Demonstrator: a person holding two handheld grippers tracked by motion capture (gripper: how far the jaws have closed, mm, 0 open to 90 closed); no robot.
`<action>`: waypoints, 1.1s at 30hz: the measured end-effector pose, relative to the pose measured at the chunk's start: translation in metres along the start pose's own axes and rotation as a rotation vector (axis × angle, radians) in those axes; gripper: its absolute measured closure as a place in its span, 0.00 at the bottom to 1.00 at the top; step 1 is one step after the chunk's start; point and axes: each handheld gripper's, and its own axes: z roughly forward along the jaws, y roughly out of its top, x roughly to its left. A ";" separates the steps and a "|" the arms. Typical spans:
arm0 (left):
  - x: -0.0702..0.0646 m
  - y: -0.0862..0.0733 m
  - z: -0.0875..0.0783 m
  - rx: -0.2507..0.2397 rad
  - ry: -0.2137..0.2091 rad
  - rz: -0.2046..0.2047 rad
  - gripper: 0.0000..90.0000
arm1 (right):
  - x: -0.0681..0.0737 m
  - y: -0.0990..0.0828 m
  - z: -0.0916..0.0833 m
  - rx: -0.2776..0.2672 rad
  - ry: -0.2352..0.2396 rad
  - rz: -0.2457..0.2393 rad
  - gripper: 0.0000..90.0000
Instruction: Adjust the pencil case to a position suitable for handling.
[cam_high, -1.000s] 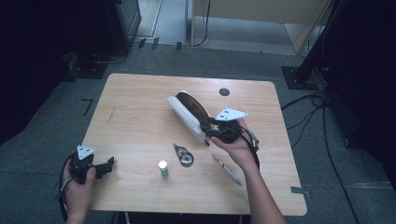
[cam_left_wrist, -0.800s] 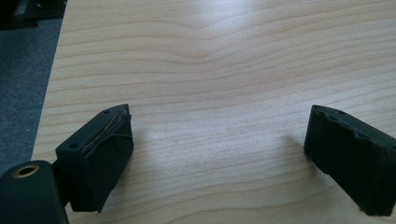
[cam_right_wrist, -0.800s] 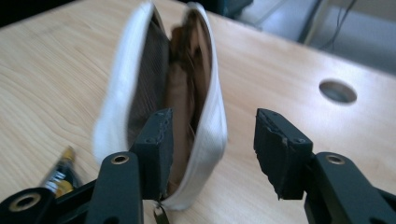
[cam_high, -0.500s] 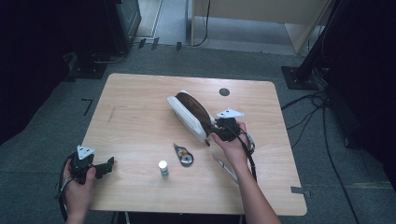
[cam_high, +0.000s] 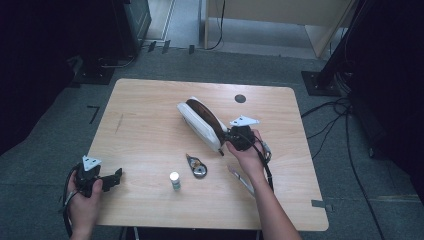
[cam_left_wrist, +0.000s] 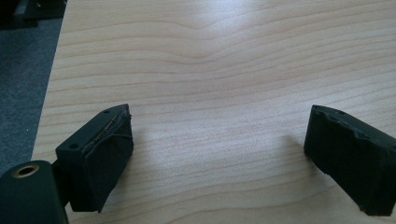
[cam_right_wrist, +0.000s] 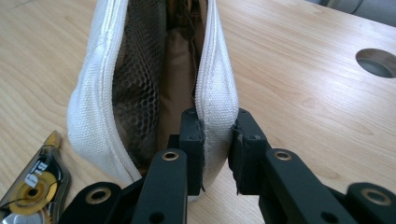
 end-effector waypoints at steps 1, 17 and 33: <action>0.000 0.000 0.000 0.002 0.000 0.002 0.09 | 0.000 0.001 0.000 0.000 0.008 -0.008 0.85; 0.000 0.000 0.000 0.000 0.001 0.002 0.09 | -0.005 0.004 0.006 -0.010 0.138 0.024 0.87; 0.000 0.000 0.000 0.002 -0.004 0.004 0.09 | 0.002 0.005 -0.008 -0.056 0.124 0.045 0.61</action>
